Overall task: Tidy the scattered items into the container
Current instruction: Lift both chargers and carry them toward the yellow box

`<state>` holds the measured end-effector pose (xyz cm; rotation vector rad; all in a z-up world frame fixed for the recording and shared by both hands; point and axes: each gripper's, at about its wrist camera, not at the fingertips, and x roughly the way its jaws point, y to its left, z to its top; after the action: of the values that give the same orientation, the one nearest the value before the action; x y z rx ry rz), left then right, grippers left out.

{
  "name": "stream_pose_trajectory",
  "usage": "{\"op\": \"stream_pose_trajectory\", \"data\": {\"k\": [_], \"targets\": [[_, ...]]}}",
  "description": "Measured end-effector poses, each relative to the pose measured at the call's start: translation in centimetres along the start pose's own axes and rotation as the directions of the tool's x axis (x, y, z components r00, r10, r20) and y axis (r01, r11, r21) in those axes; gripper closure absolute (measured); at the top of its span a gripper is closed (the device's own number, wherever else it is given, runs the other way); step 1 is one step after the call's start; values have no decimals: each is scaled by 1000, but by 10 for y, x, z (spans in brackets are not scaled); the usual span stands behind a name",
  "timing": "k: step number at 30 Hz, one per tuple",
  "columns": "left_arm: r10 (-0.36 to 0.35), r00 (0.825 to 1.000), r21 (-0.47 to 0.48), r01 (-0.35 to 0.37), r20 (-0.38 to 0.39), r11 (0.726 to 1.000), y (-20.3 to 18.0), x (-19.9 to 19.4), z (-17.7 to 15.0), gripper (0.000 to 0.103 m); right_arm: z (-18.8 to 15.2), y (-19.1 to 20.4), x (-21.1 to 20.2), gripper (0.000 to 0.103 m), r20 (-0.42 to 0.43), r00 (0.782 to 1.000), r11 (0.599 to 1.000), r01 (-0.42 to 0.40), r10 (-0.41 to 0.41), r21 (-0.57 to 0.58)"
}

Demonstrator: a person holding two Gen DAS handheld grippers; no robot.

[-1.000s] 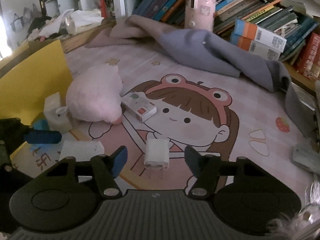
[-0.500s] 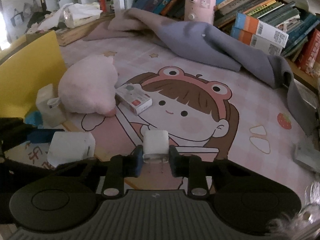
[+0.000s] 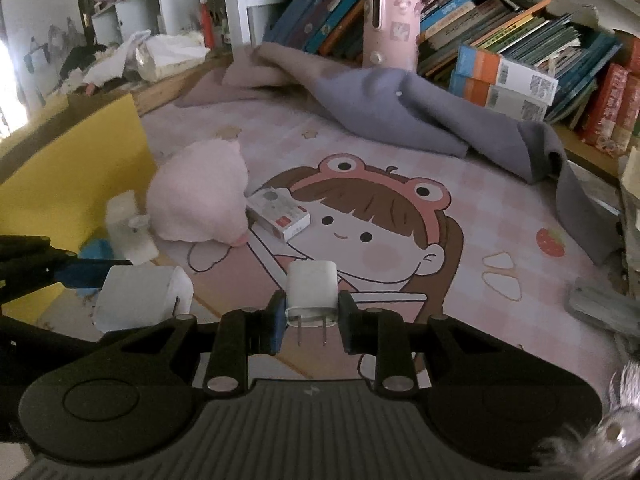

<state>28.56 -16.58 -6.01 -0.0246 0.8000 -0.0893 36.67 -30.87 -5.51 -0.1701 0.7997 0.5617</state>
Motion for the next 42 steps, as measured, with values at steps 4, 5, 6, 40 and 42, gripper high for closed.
{"op": "stream_pose_trajectory", "data": {"k": [4, 5, 6, 40, 42], "targets": [[-17, 1000, 16, 17, 12, 1000, -4, -15, 0, 38, -2, 3, -21, 78, 23, 1000, 1000, -9, 9, 7], [-23, 1000, 17, 23, 15, 1000, -5, -20, 1, 38, -3, 4, -27, 78, 28, 1000, 1000, -12, 12, 7], [-29, 999, 20, 28, 20, 999, -6, -24, 0, 38, -4, 5, -32, 78, 33, 999, 1000, -15, 15, 7], [-257, 958, 205, 229, 123, 951, 45, -173, -32, 38, -42, 127, -163, 78, 120, 988, 987, 76, -93, 141], [-259, 958, 197, 232, 126, 953, 55, -179, -37, 38, -44, 142, -164, 78, 118, 989, 988, 76, -93, 136]]}}
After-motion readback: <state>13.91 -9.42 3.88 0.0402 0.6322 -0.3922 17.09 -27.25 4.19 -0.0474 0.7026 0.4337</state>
